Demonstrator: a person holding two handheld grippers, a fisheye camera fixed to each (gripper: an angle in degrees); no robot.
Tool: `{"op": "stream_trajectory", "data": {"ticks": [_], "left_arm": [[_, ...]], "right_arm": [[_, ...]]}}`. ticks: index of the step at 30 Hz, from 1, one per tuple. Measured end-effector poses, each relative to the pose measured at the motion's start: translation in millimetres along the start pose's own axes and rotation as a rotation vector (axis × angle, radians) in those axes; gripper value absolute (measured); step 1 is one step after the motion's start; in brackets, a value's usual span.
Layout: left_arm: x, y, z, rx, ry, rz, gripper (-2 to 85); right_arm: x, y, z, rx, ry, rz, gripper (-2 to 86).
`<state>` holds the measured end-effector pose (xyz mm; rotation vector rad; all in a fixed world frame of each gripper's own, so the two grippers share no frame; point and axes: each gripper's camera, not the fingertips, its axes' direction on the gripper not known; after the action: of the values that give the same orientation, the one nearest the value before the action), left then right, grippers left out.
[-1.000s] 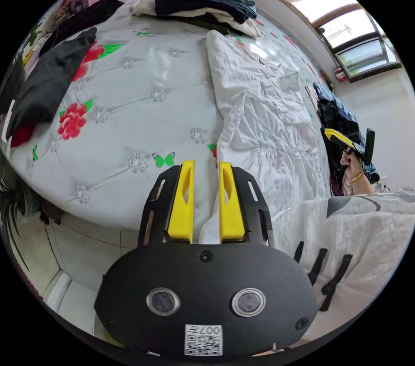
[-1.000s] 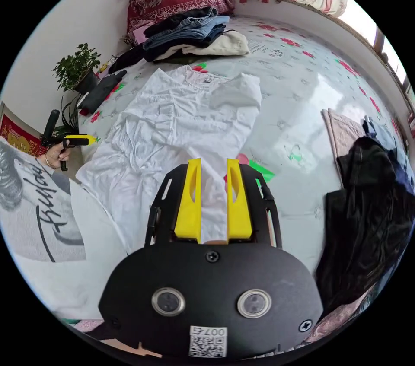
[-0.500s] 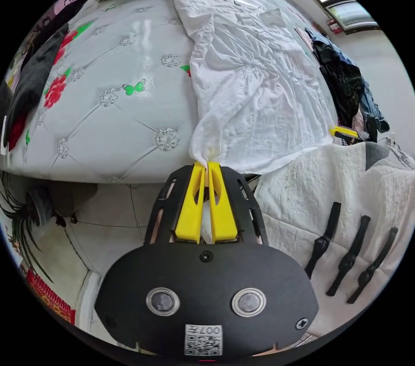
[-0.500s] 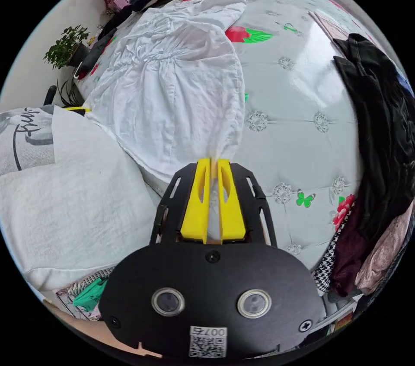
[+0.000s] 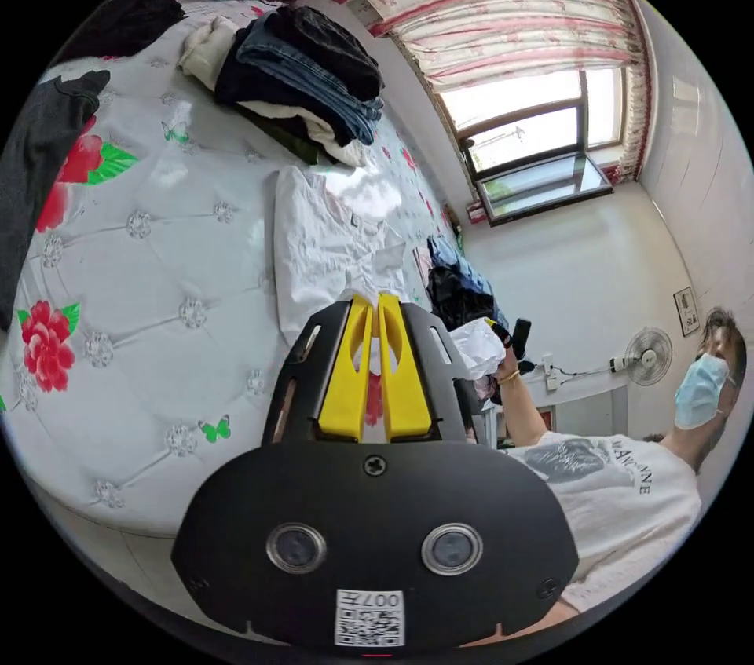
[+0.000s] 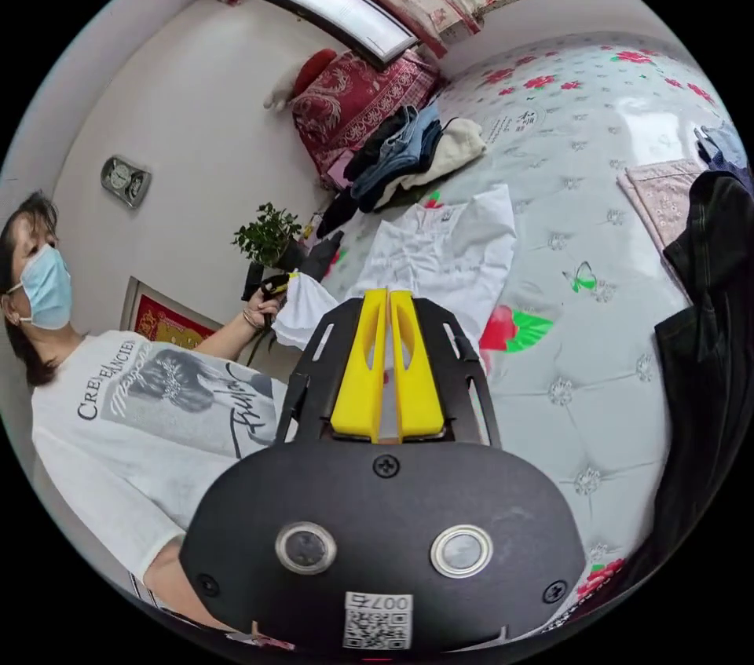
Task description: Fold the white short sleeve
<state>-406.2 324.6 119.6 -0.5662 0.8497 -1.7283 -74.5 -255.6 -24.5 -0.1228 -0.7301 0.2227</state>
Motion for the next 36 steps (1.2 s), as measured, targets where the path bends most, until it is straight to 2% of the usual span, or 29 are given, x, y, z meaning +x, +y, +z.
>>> {"op": "stream_trajectory", "data": {"ticks": [6, 9, 15, 20, 22, 24, 26, 27, 28, 32, 34, 36], "left_arm": [[-37, -108, 34, 0.158, -0.052, -0.169, 1.3], [-49, -125, 58, 0.135, -0.191, -0.202, 6.7], [-40, -60, 61, 0.070, -0.333, -0.058, 9.1], [-18, 2, 77, 0.013, -0.321, -0.005, 10.7], [-5, 14, 98, 0.049, -0.291, 0.051, 10.6], [-6, 13, 121, 0.000, -0.319, 0.049, 9.2], [-11, 13, 144, -0.099, -0.472, 0.008, 5.0], [-13, 15, 153, -0.146, -0.605, 0.011, 0.6], [-16, 16, 155, -0.177, -0.628, 0.032, 0.0], [-20, 26, 135, -0.148, -0.562, -0.010, -0.7], [-15, 39, 123, -0.126, -0.641, -0.051, -0.6], [-1, 50, 110, -0.081, -0.632, -0.059, -0.1]], "right_arm": [[74, -115, 6, 0.152, 0.160, 0.197, 1.3], [121, -131, 21, 0.152, 0.245, 0.323, 4.0], [157, -72, 19, 0.070, 0.250, 0.361, 8.5], [158, -3, 2, 0.101, 0.130, 0.448, 9.8], [161, 3, 2, 0.131, 0.079, 0.470, 9.8], [173, -5, 9, 0.124, 0.058, 0.484, 8.8], [191, -11, 18, 0.074, 0.054, 0.522, 6.6], [202, -12, 18, 0.047, 0.072, 0.534, 4.8], [207, -10, 15, 0.048, 0.091, 0.545, 3.9], [227, 5, -9, 0.058, 0.037, 0.566, 2.0], [231, 11, -17, 0.070, 0.054, 0.584, 3.1], [235, 20, -31, 0.134, 0.022, 0.622, 5.9]]}}
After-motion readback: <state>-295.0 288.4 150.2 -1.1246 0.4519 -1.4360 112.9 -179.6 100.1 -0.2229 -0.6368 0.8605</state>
